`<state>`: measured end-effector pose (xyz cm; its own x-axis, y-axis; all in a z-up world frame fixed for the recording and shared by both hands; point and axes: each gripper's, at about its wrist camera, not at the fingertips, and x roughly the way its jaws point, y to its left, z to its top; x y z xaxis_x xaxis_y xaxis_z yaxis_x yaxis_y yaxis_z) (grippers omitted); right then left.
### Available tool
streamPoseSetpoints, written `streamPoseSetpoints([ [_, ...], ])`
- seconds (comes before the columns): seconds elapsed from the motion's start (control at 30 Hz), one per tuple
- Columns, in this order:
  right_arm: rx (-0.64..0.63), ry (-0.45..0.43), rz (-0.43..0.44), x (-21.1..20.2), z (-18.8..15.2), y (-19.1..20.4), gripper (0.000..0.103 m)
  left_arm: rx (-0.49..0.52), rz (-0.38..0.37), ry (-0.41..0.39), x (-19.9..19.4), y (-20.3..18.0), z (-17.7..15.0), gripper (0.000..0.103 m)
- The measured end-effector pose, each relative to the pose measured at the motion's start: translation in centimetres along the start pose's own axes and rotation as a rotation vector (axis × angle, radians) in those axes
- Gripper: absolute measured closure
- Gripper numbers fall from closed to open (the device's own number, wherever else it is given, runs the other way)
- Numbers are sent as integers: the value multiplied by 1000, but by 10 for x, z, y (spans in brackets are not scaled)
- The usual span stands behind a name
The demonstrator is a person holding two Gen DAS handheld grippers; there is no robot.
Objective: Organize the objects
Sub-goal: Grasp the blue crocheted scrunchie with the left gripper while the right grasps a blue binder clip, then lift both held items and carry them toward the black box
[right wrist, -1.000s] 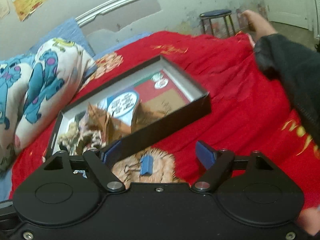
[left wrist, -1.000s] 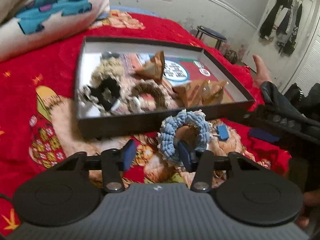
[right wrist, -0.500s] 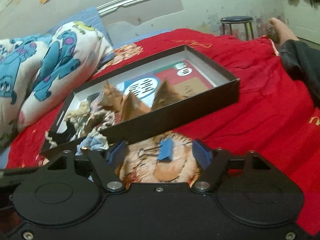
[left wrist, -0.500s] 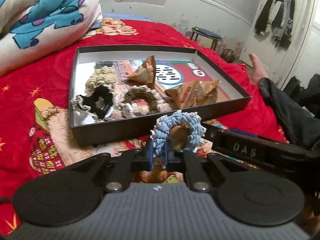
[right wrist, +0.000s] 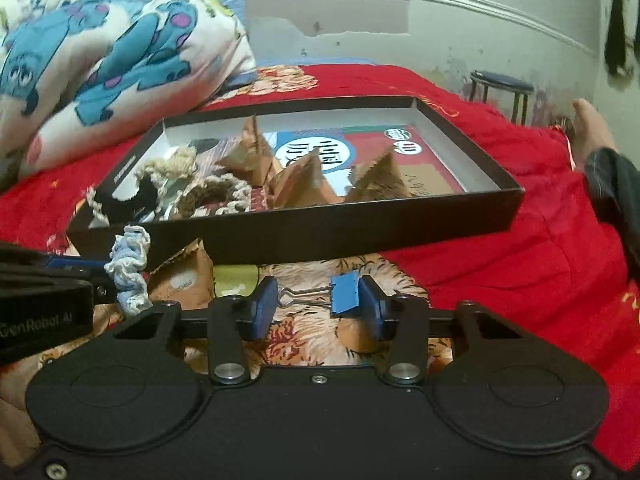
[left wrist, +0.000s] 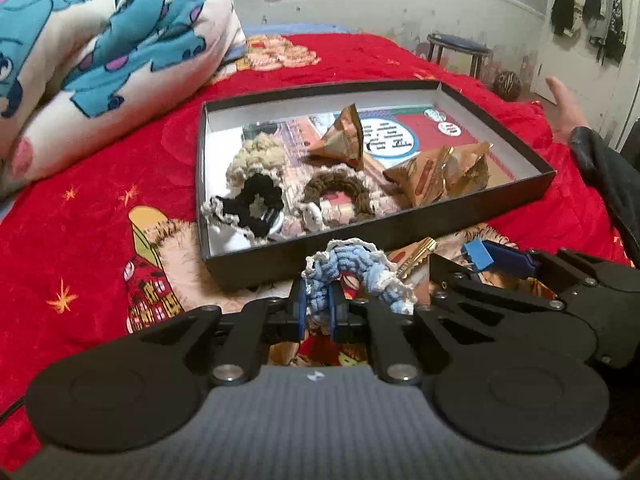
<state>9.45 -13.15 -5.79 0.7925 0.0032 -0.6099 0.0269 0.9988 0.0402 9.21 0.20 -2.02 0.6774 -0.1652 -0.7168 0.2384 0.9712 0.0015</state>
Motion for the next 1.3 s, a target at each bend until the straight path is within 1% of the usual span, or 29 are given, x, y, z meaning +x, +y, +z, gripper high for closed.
streamPoseSetpoints([
  [0.07,-12,0,-7,1,0,2,59,-9,-1,16,2,2,0,89],
  [0.23,-21,-2,-13,1,-1,4,60,-26,-7,28,3,4,1,89],
  [0.43,12,-11,8,-1,-1,-3,60,-41,-7,28,-2,4,4,89],
  [0.67,45,-27,15,-3,2,-8,61,-44,-21,-18,-17,4,10,89],
  [0.8,105,-46,25,-8,4,-18,61,-56,-23,-56,-28,9,16,89],
  [0.9,137,-64,42,-13,6,-24,61,-61,-9,-91,-35,15,20,89],
  [1.0,136,-80,50,-19,10,-27,61,-103,-17,-120,-42,25,26,89],
  [1.1,130,-92,51,-26,14,-28,61,-121,-9,-158,-48,33,31,89],
  [1.2,131,-111,54,-34,20,-28,61,-141,-27,-178,-52,39,33,89],
  [1.3,123,-130,57,-43,28,-27,61,-146,-24,-203,-56,43,36,89],
])
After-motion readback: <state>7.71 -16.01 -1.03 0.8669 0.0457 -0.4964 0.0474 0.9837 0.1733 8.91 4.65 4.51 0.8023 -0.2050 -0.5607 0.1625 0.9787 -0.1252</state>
